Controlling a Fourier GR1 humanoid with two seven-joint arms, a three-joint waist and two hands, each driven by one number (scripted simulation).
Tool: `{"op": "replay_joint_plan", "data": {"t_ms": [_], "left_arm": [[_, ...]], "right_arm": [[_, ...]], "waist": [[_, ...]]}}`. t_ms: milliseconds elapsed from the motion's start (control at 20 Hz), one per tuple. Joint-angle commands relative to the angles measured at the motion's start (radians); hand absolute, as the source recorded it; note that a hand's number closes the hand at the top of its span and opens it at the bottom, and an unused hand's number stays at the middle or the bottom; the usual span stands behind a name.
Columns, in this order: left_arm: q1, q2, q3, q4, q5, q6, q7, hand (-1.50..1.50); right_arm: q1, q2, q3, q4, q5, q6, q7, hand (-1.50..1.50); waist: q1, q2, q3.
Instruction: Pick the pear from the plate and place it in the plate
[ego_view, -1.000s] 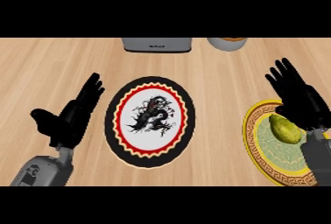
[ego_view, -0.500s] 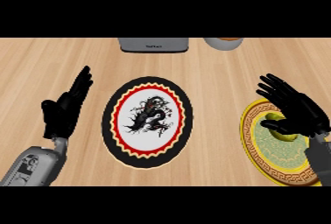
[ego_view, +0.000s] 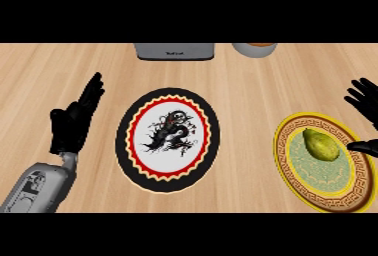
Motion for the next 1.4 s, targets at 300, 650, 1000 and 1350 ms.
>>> {"op": "replay_joint_plan", "data": {"t_ms": [300,650,1000,1350], "left_arm": [[0.013,-0.015,-0.007,-0.009,-0.019,-0.021,-0.011,0.0],[0.0,-0.026,0.039,0.043,-0.012,-0.065,-0.05,0.0],[0.0,-0.067,0.05,0.063,-0.061,-0.052,-0.052,0.0],[-0.024,-0.056,0.094,0.082,-0.063,-0.091,-0.063,0.0]], "right_arm": [[-0.127,-0.294,0.071,0.207,0.136,0.415,0.067,-1.5],[-0.294,-0.217,0.148,0.399,0.335,0.499,0.008,-1.5],[-0.382,-0.14,0.171,0.537,0.498,0.502,-0.096,-1.5],[-0.377,-0.091,0.248,0.589,0.665,0.479,-0.227,-1.5]], "waist": [[0.023,0.004,0.001],[0.024,0.005,0.001],[0.02,0.005,0.001],[0.02,0.008,0.001]]}}
